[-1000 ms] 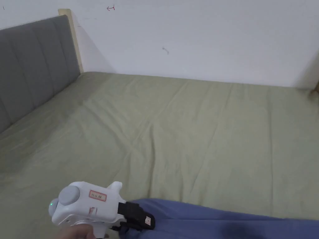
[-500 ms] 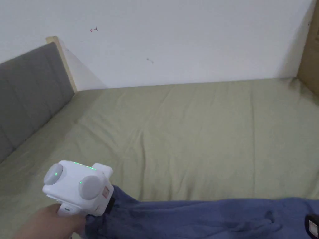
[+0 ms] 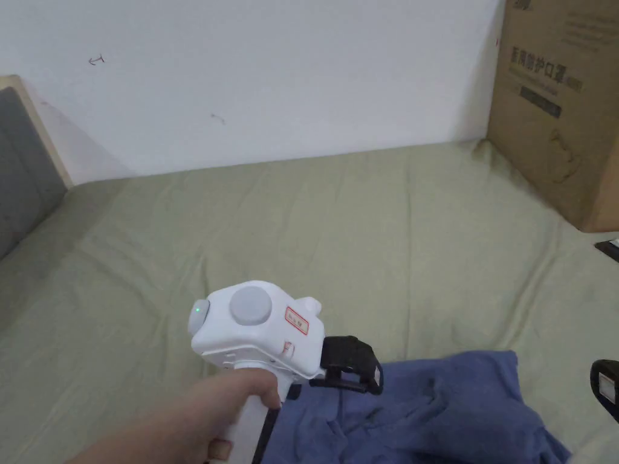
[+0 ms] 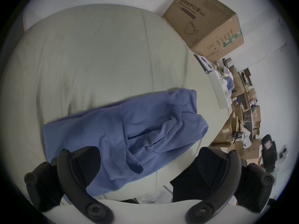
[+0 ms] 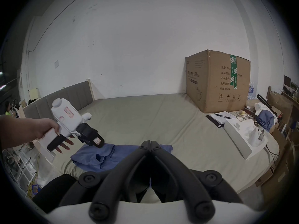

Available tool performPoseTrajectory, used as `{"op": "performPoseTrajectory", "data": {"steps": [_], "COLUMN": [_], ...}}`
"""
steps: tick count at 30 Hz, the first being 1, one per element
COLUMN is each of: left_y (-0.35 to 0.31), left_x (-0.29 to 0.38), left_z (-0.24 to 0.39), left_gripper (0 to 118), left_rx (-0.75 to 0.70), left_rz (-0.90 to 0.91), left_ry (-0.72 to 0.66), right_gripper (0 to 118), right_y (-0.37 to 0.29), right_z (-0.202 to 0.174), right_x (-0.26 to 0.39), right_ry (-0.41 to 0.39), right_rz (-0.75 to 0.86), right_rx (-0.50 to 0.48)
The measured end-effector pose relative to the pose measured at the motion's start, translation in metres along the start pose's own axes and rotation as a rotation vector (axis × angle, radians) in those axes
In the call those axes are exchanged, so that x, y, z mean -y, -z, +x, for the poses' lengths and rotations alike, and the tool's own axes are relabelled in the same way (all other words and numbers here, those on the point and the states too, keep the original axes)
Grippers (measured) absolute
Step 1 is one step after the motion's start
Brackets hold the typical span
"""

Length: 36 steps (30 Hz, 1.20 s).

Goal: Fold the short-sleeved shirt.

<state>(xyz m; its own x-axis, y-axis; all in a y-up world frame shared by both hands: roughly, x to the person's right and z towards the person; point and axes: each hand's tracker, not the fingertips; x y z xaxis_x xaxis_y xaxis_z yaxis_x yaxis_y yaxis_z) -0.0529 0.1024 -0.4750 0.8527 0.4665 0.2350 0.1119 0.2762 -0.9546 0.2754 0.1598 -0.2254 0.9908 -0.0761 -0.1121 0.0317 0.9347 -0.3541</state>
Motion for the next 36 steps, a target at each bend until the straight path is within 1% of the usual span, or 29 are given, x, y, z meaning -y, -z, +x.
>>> {"op": "performPoseTrajectory", "data": {"steps": [3,5,6,7,8,9,10,11,12,14,15,17,18,21,24,25,26,27,30,31,32,33,34,36], "left_y": [-0.027,-0.044,-0.05,-0.056,-0.06,-0.061,-0.057,-0.049,-0.044,-0.027,-0.017,0.007,0.019,0.059,0.071,0.07,0.066,0.061,0.045,0.039,0.031,0.022,0.01,-0.016], "left_x": [0.008,0.015,0.018,0.023,0.027,0.031,0.034,0.037,0.04,0.041,0.042,0.041,0.04,0.043,0.055,0.057,0.058,0.058,0.062,0.063,0.064,0.066,0.067,0.068], "left_z": [-0.017,-0.03,-0.038,-0.046,-0.05,-0.054,-0.058,-0.059,-0.059,-0.06,-0.057,-0.047,-0.041,-0.028,-0.007,0.001,0.006,0.01,0.02,0.021,0.02,0.02,0.018,0.006], "left_gripper": [118,118,115,107,90,46,13,0,0,0,0,0,0,0,0,0,0,0,0,0,0,0,0,0], "left_rx": [-0.029,-0.089,-0.108,-0.113,-0.134,-0.177,-0.23,-0.271,-0.303,-0.226,-0.211,-0.258,-0.258,-0.248,-0.313,-0.306,-0.259,-0.165,0.206,0.354,0.471,0.559,0.599,0.615], "left_rz": [0.039,0.089,0.106,0.136,0.173,0.199,0.204,0.198,0.196,0.161,0.15,0.117,0.092,-0.019,0.032,0.051,0.065,0.07,0.061,0.054,0.044,0.049,0.071,0.131], "left_ry": [-0.011,-0.037,-0.041,-0.028,-0.019,-0.015,-0.012,-0.013,-0.01,-0.002,0.016,0.074,0.097,0.111,0.181,0.194,0.191,0.172,0.116,0.105,0.099,0.095,0.091,0.069], "right_gripper": [0,0,0,0,0,0,0,0,0,0,0,0,0,0,0,0,0,0,0,0,0,0,0,0], "right_y": [0.004,0.008,0.009,0.011,0.013,0.015,0.017,0.019,0.021,0.024,0.026,0.028,0.028,0.03,0.032,0.032,0.031,0.03,0.027,0.026,0.025,0.023,0.02,0.018], "right_z": [0.001,-0.001,-0.002,-0.004,-0.005,-0.007,-0.01,-0.01,-0.012,-0.014,-0.013,-0.014,-0.015,-0.015,-0.015,-0.015,-0.015,-0.016,-0.019,-0.02,-0.022,-0.023,-0.024,-0.025], "right_x": [0.004,0.005,0.006,0.006,0.006,0.005,0.005,0.006,0.006,0.006,0.008,0.009,0.01,0.012,0.013,0.013,0.014,0.014,0.012,0.011,0.01,0.009,0.008,0.006], "right_ry": [0.01,0.024,0.032,0.04,0.044,0.044,0.039,0.033,0.027,0.024,0.024,0.018,0.014,0.004,0.007,0.01,0.013,0.017,0.023,0.022,0.018,0.013,0.01,0.009], "right_rz": [-0.012,-0.026,-0.028,-0.027,-0.027,-0.028,-0.029,-0.03,-0.033,-0.042,-0.047,-0.055,-0.057,-0.067,-0.081,-0.082,-0.08,-0.077,-0.074,-0.074,-0.072,-0.067,-0.061,-0.052], "right_rx": [0.007,0.0,-0.01,-0.022,-0.032,-0.039,-0.042,-0.044,-0.048,-0.059,-0.063,-0.069,-0.069,-0.074,-0.074,-0.073,-0.073,-0.075,-0.082,-0.086,-0.088,-0.09,-0.091,-0.097]}}
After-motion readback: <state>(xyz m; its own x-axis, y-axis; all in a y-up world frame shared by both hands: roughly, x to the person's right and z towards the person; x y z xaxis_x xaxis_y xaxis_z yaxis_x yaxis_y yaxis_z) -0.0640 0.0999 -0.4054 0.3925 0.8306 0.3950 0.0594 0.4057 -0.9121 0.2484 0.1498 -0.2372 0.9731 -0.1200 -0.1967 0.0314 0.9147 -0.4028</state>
